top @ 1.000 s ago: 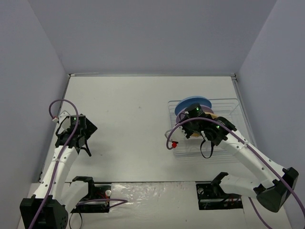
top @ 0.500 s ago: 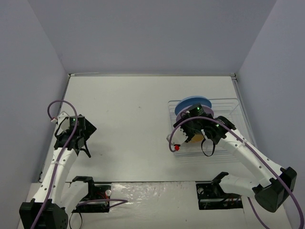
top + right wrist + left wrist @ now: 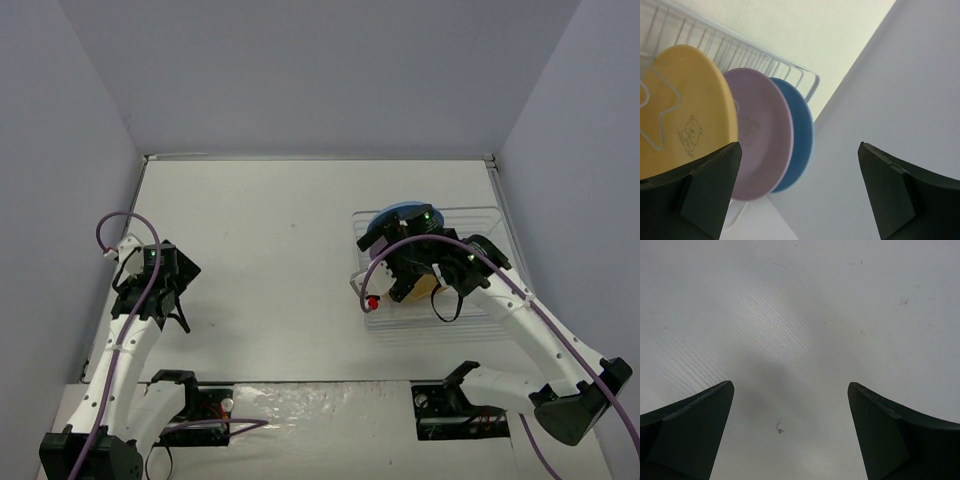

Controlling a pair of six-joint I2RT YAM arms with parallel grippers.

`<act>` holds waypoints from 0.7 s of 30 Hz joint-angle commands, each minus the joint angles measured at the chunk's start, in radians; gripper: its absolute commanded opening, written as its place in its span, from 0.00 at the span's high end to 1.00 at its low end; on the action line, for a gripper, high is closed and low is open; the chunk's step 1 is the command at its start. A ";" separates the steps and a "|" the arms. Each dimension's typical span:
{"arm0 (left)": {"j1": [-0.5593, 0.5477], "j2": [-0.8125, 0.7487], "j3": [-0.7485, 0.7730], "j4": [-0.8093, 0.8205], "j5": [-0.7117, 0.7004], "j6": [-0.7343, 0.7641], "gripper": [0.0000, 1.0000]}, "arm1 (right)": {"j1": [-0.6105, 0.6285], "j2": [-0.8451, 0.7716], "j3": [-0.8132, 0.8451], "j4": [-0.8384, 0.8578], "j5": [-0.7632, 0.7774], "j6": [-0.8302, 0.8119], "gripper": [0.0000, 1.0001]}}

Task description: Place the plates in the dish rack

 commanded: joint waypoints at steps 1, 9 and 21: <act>0.004 0.009 0.068 0.036 -0.009 0.038 0.03 | 0.007 0.053 0.156 -0.025 -0.072 0.076 0.00; 0.005 0.053 0.159 0.100 0.045 0.126 0.03 | 0.035 0.141 0.297 0.470 -0.055 0.715 0.00; 0.004 0.052 0.136 0.237 0.158 0.236 0.03 | 0.003 0.048 0.013 0.727 1.005 1.830 0.00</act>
